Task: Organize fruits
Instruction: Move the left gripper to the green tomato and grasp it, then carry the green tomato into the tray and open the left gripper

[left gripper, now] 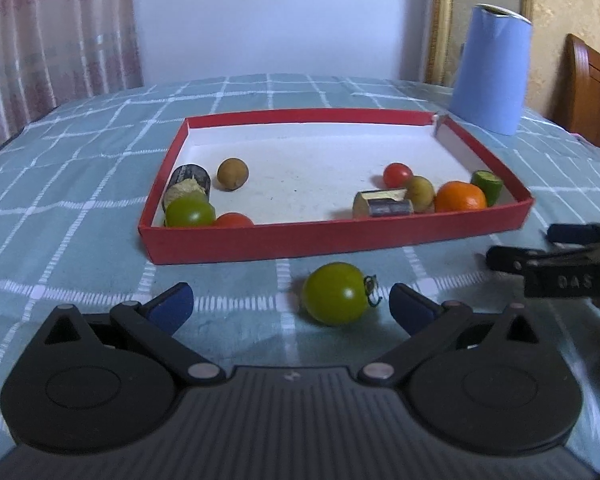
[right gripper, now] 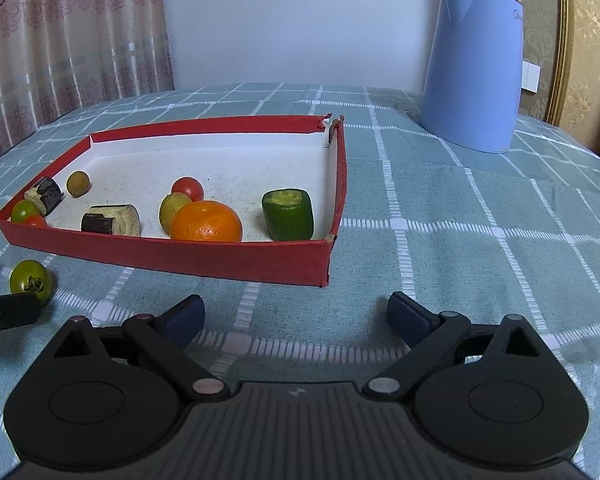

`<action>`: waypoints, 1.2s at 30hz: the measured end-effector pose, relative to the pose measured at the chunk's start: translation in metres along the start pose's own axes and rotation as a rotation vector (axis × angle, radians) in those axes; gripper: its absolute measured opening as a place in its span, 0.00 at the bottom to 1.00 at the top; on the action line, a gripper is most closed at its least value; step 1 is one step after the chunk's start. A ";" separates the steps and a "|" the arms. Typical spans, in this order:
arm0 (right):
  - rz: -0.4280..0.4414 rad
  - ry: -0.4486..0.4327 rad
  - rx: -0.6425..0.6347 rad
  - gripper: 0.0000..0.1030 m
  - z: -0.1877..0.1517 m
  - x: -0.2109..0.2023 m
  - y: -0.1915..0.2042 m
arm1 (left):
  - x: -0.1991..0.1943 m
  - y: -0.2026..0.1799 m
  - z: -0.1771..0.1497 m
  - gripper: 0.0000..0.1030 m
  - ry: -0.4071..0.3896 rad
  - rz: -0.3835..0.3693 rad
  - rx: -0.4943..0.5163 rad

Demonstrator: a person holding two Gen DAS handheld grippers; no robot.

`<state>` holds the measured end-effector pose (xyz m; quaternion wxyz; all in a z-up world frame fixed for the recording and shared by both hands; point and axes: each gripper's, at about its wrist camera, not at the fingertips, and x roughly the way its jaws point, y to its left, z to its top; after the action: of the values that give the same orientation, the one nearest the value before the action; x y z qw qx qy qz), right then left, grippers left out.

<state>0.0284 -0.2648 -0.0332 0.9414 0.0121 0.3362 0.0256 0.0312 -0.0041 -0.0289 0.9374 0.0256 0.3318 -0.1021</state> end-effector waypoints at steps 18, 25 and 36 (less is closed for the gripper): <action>0.000 0.000 0.000 0.96 0.000 0.000 0.000 | 0.008 -0.007 0.001 0.77 0.000 0.083 -0.033; 0.000 0.000 0.000 0.96 0.000 0.000 0.000 | 0.003 -0.012 -0.002 0.34 -0.019 0.060 -0.010; 0.000 0.000 0.000 0.96 0.000 0.000 0.000 | -0.008 -0.010 0.000 0.29 -0.033 0.030 -0.006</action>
<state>0.0282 -0.2647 -0.0334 0.9414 0.0119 0.3361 0.0258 0.0231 -0.0127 -0.0236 0.9443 0.0262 0.3162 -0.0875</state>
